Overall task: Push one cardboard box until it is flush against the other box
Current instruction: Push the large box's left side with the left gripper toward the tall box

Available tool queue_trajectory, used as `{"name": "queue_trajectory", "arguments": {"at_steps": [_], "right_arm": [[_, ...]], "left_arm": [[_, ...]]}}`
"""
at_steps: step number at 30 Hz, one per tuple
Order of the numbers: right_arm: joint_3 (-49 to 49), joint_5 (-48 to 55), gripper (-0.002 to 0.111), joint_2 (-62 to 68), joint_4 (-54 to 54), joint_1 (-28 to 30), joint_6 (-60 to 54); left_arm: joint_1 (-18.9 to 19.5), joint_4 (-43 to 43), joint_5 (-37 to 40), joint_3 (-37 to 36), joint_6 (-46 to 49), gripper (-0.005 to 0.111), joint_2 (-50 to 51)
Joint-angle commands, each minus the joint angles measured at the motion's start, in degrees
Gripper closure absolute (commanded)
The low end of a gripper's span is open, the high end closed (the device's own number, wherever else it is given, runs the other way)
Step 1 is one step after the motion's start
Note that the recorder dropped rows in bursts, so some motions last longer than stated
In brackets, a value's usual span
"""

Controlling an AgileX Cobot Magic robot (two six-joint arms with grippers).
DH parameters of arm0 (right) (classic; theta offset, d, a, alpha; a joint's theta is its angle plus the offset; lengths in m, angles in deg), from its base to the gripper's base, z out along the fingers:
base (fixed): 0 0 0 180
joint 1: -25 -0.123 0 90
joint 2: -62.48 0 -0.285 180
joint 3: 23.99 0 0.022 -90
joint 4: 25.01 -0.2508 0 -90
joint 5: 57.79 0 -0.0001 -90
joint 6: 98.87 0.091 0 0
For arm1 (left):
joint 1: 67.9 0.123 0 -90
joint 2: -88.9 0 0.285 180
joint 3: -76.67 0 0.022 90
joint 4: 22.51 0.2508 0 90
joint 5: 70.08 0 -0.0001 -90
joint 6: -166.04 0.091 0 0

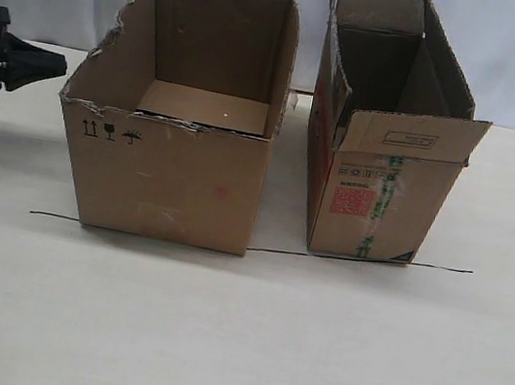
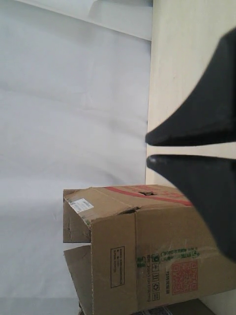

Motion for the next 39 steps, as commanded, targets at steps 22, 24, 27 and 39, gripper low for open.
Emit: {"name": "queue_trajectory", "arguments": {"at_steps": [22,24,27,39], "right_arm": [[-0.2,0.1,0.103,-0.2,0.1,0.0,0.0],[-0.2,0.1,0.103,-0.2,0.1,0.0,0.0],[-0.2,0.1,0.103,-0.2,0.1,0.0,0.0],[-0.2,0.1,0.103,-0.2,0.1,0.0,0.0]], "left_arm": [[-9.6,5.9,1.3,4.5,-9.3,0.107,1.9],[-10.9,4.3,1.3,4.5,-8.7,0.107,1.9],[-12.3,2.9,1.3,4.6,-7.9,0.107,1.9],[-12.0,-0.5,-0.8,4.7,-6.0,0.107,1.9]]}}
